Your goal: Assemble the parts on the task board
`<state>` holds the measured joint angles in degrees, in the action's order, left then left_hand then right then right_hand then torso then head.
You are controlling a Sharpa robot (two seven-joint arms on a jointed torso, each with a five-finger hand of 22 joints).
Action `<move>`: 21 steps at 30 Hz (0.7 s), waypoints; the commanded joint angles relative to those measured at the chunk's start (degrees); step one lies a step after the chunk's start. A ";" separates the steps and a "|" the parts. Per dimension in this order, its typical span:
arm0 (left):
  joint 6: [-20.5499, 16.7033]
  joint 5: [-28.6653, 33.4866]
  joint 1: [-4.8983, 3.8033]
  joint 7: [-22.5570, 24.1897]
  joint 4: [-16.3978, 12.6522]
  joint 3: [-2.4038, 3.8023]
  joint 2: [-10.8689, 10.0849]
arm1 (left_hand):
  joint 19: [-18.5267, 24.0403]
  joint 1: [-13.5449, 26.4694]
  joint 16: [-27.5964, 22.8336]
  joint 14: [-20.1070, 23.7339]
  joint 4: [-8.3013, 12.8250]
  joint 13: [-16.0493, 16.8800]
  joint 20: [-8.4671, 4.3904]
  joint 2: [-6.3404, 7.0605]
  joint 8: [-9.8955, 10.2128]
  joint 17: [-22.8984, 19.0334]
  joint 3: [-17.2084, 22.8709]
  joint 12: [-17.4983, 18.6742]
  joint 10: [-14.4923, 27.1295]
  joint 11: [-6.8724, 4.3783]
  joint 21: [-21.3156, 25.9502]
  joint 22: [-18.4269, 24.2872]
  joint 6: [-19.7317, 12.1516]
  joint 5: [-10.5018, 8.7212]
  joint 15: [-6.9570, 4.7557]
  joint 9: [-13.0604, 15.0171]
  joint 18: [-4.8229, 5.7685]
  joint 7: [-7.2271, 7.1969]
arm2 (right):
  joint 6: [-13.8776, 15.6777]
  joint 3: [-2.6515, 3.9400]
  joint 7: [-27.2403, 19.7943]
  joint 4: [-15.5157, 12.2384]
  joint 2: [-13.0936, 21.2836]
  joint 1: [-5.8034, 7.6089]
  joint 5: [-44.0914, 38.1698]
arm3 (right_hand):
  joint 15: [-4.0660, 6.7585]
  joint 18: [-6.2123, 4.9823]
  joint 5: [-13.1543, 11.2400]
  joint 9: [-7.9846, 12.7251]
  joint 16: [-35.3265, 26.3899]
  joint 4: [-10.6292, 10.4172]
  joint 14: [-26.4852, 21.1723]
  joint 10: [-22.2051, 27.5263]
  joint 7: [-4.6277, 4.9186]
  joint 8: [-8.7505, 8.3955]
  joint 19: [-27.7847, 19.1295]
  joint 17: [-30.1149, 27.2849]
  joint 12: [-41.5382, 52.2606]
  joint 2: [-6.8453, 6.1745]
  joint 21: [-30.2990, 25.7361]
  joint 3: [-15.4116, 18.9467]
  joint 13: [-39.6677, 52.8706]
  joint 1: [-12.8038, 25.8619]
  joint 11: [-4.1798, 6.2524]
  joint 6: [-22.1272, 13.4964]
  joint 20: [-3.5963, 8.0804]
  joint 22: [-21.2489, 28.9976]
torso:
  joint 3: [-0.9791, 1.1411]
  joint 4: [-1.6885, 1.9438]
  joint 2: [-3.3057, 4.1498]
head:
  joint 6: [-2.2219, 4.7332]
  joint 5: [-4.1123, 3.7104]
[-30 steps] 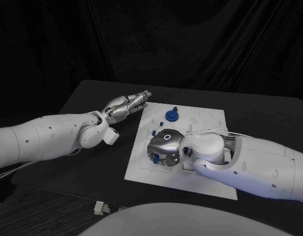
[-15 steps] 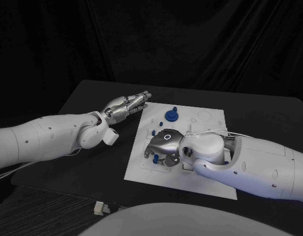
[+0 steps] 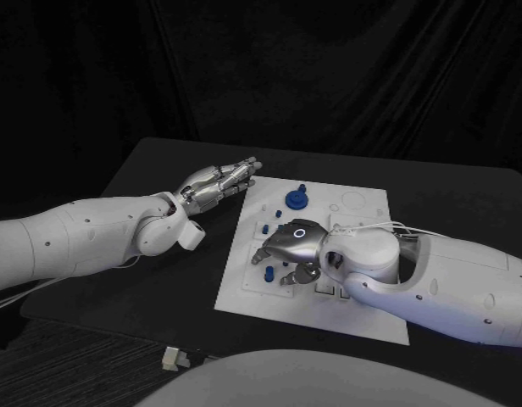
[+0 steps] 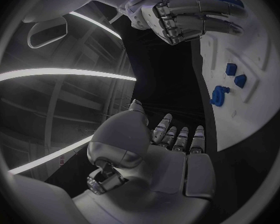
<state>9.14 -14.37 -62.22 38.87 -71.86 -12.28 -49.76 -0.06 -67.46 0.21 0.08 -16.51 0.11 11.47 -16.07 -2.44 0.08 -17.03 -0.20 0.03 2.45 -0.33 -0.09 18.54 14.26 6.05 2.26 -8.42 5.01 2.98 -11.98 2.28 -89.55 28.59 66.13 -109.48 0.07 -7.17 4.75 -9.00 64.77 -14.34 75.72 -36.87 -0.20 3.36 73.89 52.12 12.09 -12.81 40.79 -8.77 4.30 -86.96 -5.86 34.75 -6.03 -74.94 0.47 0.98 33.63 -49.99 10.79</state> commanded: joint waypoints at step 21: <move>-0.52 0.37 0.09 6.98 -0.15 0.05 0.02 | 0.06 -2.54 -0.21 -0.08 0.07 -0.08 -0.41 0.10 -0.08 -0.08 1.28 0.18 -0.10 -0.40 0.33 0.09 -1.02 2.10 -0.54 -0.11 -1.18 -1.26 | 15.85 0.09 2.36 -5.05 20.39 9.95 22.84 | 3.45 2.27 -0.75 -2.04 21.56 -1.06 12.25 -41.05 4.95 7.35 7.84 31.49 68.67 6.42 20.17 -0.11 65.24 8.30 6.20 22.65 3.23 -8.74 | 0.01 0.01 0.01 | -0.01 -0.83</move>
<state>8.86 -14.37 -62.18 38.87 -71.91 -12.28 -49.81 -0.06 -69.31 0.21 -0.13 -16.42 0.12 11.47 -15.95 -2.66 0.05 -16.16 -0.20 -0.11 2.58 -0.33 -0.05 17.51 16.19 5.84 2.16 -8.41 3.98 18.86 -11.90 1.36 -94.49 48.68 76.01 -94.55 3.36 -5.29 3.96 -10.92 83.82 -15.11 83.38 -75.86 4.66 10.50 81.28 72.77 77.81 -6.20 59.60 -8.91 65.12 -79.26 0.10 56.87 -2.92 -74.92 0.48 0.98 33.63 -49.99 10.14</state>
